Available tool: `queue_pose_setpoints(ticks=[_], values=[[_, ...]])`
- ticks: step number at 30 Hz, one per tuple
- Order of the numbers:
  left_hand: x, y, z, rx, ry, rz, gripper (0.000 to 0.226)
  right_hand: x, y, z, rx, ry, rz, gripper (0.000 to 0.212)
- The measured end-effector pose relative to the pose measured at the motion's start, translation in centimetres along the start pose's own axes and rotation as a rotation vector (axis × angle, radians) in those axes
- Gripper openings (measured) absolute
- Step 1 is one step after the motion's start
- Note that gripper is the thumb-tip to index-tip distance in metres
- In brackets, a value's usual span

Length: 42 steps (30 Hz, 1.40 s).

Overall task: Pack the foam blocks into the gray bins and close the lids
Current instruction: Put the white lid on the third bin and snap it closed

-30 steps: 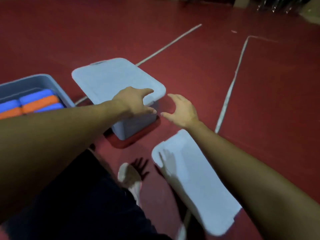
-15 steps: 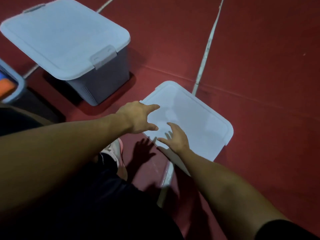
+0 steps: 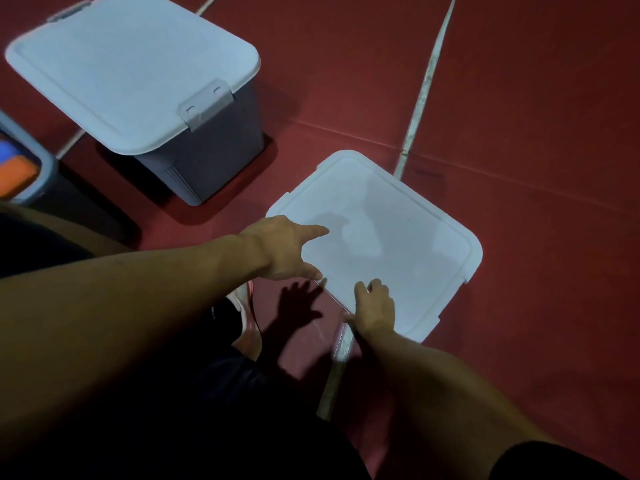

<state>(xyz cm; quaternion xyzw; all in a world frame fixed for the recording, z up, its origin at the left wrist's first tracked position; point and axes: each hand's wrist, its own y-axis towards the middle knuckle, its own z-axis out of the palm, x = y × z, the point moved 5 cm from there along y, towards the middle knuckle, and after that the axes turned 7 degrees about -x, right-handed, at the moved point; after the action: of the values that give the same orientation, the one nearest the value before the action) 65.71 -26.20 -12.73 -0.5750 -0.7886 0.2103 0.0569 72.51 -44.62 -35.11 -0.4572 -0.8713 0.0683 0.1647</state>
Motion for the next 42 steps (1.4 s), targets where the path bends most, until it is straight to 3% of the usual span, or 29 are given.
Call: queue_pose_setpoints(ticks=[5,10,15,26,33,42], values=[[0.3,-0.6,-0.4,0.024,-0.008,-0.013,0.087,0.5,-0.1,-0.2,0.066,-0.123,-0.039,0.048],[0.1,-1.3,-1.2,0.005,0.0,-0.004,0.086,0.5,-0.6,-1.8,-0.023,-0.145,-0.082,0.022],[0.3,-1.0,-2.1,-0.058,-0.031,0.002,0.084,0.4,-0.1,-5.4,-0.169,-0.144,-0.097,0.025],[-1.2,-2.8,-11.8,-0.404,-0.15,0.173,0.066,2.0,1.1,-16.3,-0.369,0.197,-0.065,0.034],[1.2,-4.5,-17.5,-0.567,-0.139,0.16,0.068,4.1,1.6,-22.9,-0.487,0.387,0.003,0.04],[4.9,-7.1,-21.0,-0.751,-0.076,0.165,0.065,13.3,2.6,-31.7,-0.627,0.502,-0.18,0.03]])
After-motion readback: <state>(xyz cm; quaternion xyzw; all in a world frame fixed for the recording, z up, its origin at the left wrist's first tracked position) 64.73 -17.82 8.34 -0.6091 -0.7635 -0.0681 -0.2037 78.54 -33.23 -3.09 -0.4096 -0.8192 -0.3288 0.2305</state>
